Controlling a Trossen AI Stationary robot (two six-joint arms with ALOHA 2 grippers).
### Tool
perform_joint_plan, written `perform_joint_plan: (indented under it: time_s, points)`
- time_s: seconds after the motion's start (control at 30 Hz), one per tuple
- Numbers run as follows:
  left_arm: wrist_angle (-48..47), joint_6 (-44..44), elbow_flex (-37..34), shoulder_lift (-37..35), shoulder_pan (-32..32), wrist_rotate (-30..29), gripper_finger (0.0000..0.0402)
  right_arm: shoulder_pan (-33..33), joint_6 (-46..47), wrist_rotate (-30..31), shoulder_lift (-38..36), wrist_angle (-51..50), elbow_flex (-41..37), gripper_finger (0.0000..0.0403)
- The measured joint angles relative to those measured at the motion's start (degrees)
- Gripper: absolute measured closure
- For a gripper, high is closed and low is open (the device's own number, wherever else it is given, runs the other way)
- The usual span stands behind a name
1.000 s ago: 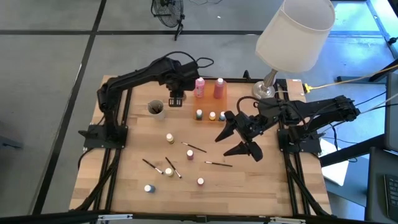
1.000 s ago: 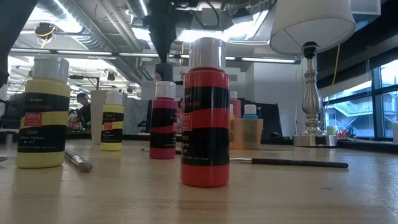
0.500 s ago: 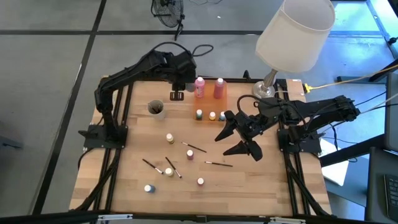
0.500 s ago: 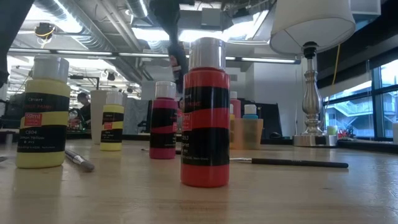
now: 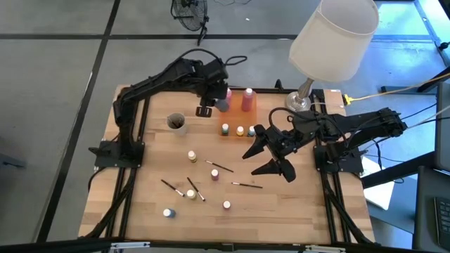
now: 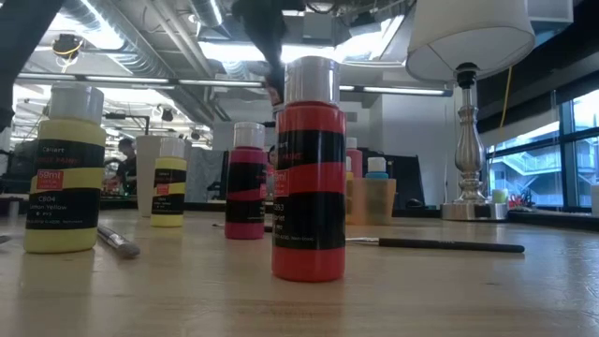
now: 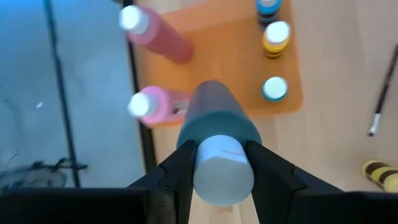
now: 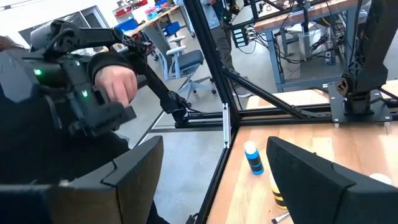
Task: Pick & Place Paint Supplies
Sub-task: Put the large black paint bottle into the orange bin
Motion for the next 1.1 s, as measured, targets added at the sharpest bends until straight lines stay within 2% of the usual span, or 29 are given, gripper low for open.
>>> perform_joint_plan:
  time_s: [0.77, 1.1]
  points:
    - [2.96, 5.65, 0.0, 10.31, 0.93, 3.0, 0.0284, -0.81, 1.33, 0.39, 0.0, -1.42, 0.0, 0.0112]
    - [3.12, 8.7, 0.0, 15.56, 3.46, 1.8, 0.0284, -0.85, 1.53, 0.33, 0.0, -1.38, 0.0, 0.0111]
